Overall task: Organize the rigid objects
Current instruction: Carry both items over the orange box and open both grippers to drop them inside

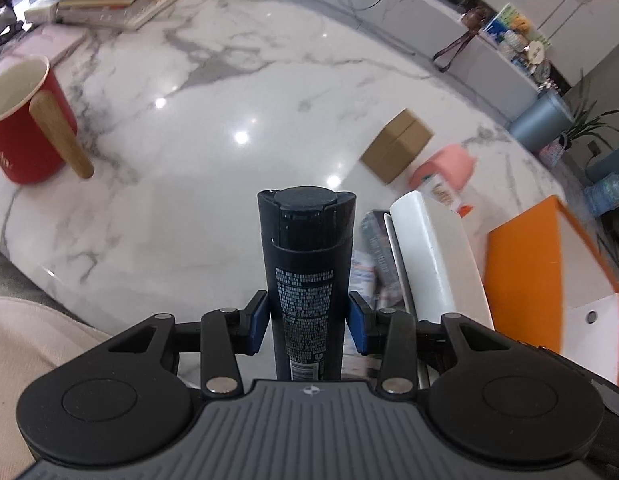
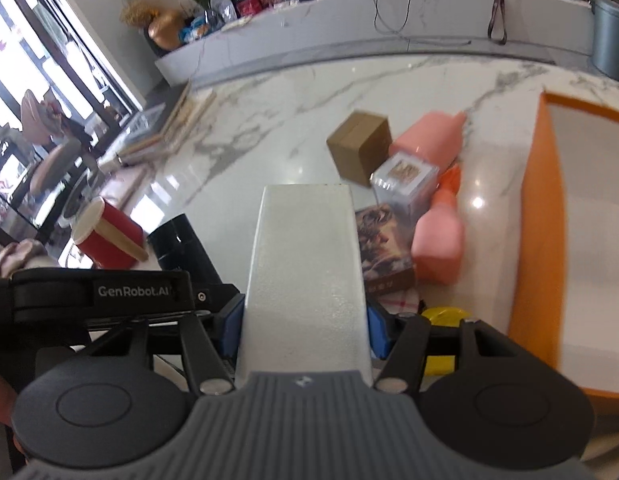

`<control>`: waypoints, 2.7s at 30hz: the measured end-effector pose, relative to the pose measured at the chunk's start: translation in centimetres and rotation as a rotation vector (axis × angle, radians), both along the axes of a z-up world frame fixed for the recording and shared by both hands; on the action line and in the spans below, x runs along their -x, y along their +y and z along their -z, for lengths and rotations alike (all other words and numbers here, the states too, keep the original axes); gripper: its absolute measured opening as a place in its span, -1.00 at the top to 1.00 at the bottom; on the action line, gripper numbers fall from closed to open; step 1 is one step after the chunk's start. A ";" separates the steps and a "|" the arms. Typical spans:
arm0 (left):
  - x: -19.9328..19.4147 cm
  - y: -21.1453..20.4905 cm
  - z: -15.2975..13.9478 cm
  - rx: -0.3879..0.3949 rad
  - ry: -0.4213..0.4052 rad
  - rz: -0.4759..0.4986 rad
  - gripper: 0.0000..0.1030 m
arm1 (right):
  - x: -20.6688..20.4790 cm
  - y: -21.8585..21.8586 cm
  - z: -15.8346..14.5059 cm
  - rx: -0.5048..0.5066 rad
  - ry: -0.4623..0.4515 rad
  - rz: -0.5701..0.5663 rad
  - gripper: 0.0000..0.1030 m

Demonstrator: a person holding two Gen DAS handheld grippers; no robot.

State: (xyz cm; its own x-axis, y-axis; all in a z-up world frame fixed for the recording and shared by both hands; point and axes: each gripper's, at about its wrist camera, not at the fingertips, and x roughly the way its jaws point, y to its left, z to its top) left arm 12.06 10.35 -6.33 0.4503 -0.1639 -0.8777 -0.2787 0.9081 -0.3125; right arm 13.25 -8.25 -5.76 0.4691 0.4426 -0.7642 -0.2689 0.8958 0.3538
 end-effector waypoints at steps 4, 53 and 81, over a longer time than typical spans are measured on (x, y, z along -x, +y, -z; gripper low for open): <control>0.5 -1.0 -2.5 -0.014 -0.061 0.019 0.10 | 0.7 -1.5 -2.2 -0.014 -0.064 0.031 -0.17; -10.5 -28.8 -1.3 -0.165 -0.032 0.636 0.10 | -3.0 -21.8 3.4 0.099 0.056 0.399 -0.17; -12.1 -28.8 -2.2 -0.229 -0.099 0.605 -0.29 | -5.6 -21.5 4.9 0.094 0.186 0.376 0.11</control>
